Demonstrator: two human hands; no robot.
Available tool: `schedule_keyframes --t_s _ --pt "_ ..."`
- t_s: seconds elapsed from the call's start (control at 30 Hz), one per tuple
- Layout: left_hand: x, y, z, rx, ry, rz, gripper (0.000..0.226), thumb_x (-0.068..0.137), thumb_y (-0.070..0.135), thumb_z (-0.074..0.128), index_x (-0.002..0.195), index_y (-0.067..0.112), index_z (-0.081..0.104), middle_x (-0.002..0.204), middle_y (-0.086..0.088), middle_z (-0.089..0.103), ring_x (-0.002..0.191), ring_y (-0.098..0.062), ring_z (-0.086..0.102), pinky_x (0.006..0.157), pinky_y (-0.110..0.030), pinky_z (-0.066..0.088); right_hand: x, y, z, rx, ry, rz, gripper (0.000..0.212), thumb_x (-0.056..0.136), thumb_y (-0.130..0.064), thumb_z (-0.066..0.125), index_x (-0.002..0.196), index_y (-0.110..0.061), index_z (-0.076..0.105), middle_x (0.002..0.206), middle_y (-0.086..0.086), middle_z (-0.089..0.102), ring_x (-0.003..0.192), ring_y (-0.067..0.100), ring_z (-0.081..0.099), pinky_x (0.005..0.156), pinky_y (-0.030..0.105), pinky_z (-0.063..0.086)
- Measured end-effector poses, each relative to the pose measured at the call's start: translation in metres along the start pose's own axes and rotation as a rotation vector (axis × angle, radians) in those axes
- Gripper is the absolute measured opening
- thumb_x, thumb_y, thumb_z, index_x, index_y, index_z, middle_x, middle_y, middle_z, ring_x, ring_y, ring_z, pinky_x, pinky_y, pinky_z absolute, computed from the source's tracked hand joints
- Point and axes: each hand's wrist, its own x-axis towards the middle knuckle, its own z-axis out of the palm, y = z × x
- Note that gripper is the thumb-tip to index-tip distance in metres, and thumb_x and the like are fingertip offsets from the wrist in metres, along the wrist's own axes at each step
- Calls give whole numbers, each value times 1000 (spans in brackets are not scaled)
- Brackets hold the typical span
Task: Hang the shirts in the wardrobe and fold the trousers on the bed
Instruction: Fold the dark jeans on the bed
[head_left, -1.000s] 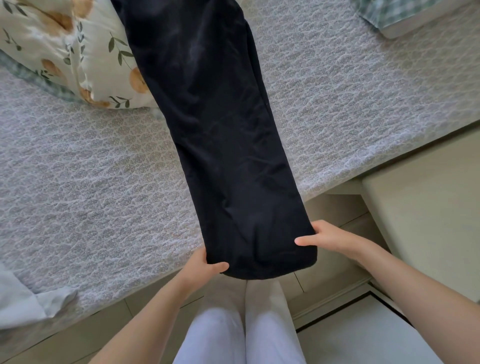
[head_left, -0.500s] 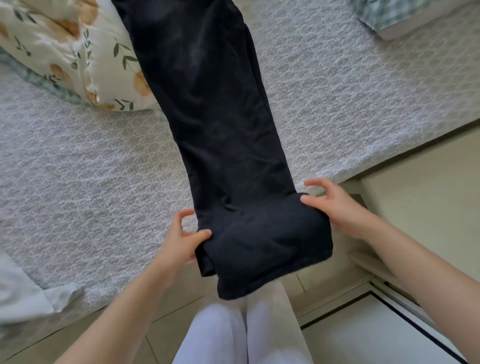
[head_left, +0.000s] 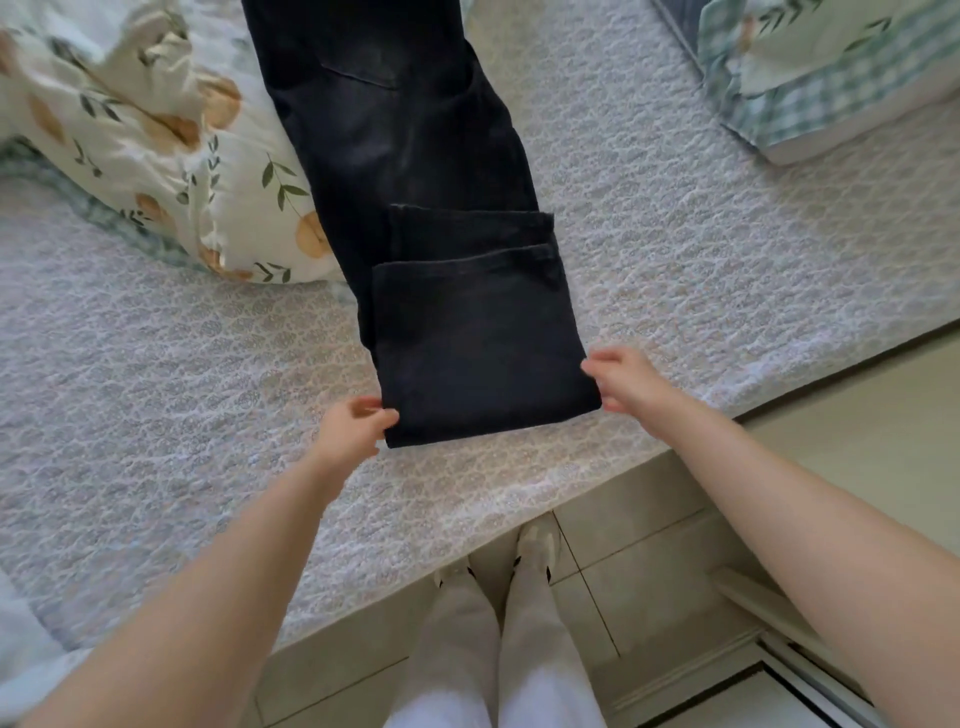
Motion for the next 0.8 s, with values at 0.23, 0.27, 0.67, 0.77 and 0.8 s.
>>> schedule_keyframes --t_s 0.23,0.27,0.67,0.77,0.8 --pt "1 -17 13 116 -25 118 23 93 18 64 116 18 67 104 6 72 97 -12 66 86 -32 52 -2 22 14 -119 -27 -164 25 97 -19 55 122 -14 54 105 -6 60 87 -4 55 64 14 43" --pt "0 -19 13 122 -21 126 23 92 19 66 115 19 68 102 7 72 97 -12 67 87 -33 53 -3 22 13 -115 -38 -192 24 98 -18 53 122 -15 54 104 -10 60 88 -5 55 64 11 43" --pt "-46 -53 48 -45 32 163 16 82 15 78 92 26 75 88 13 75 85 -2 69 78 -23 51 -23 55 -38 -159 -79 -359 9 99 -22 51 101 -15 56 108 1 62 93 15 68 81 34 57" --pt "-65 -49 70 -49 33 148 15 82 15 77 84 29 73 78 18 74 75 4 67 72 -20 47 -21 59 -59 -256 -116 -341 12 100 -25 48 105 -21 58 98 -4 62 83 15 64 78 35 55" --pt "-73 -46 78 -57 33 136 13 83 16 76 81 28 72 70 20 72 68 7 65 69 -18 45 -20 59 -68 -314 -129 -355 13 101 -25 47 106 -23 59 92 -5 61 78 15 61 76 34 54"
